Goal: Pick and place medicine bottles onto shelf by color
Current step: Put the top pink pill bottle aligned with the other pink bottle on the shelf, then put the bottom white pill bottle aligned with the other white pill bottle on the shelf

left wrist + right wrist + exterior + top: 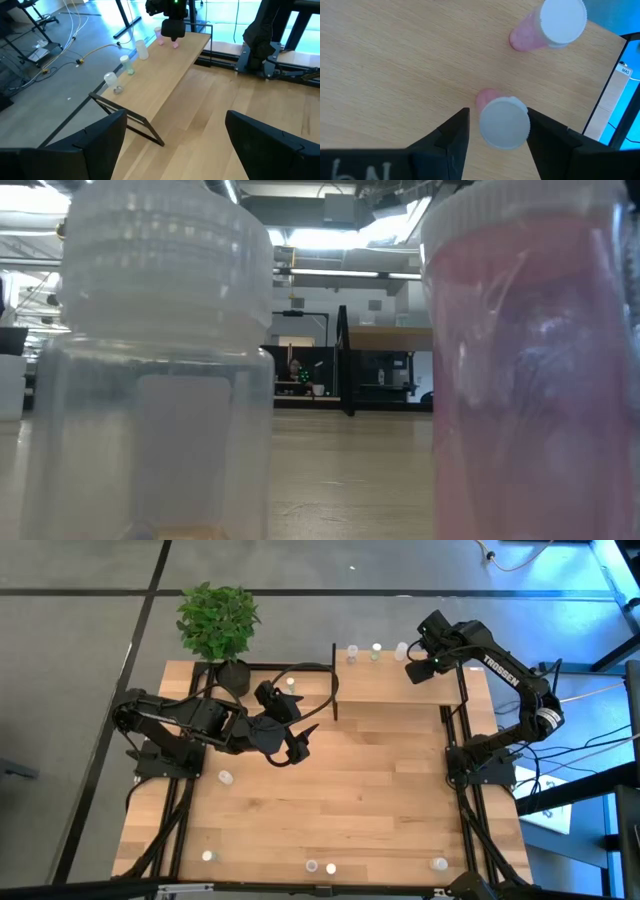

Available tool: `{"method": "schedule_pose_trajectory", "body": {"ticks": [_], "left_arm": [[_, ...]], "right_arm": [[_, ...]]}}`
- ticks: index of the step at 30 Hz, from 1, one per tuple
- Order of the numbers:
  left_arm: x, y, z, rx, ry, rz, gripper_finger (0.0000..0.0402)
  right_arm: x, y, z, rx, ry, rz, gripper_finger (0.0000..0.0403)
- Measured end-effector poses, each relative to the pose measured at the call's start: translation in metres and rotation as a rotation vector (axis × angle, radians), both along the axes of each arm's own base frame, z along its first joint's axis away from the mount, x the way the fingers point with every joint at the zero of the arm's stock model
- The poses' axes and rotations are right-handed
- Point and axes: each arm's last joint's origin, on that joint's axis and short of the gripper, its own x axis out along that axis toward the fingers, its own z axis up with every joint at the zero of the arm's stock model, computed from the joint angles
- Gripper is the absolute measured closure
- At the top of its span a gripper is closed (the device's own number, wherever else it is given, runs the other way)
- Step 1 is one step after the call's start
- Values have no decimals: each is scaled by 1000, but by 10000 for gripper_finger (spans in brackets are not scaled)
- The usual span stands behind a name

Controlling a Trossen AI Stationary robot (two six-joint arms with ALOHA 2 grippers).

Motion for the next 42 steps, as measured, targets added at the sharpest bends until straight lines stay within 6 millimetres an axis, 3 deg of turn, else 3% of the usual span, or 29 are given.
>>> {"method": "schedule_pose_trajectory", "body": {"ticks": [8, 22, 31, 36, 42], "left_arm": [[0, 0, 0, 0, 0, 0, 67], [0, 0, 0, -5, 2, -6, 67], [0, 0, 0, -5, 2, -7, 67], [0, 0, 0, -5, 2, -7, 67], [0, -2, 0, -9, 0, -13, 67]], "right_arm": [[-1, 1, 3, -6, -3, 4, 217], [-4, 5, 31, -24, -16, 3, 217], [-3, 11, 65, -63, -103, 70, 217], [5, 30, 96, -110, -204, 216, 217], [7, 80, 123, -169, -276, 411, 217]]}}
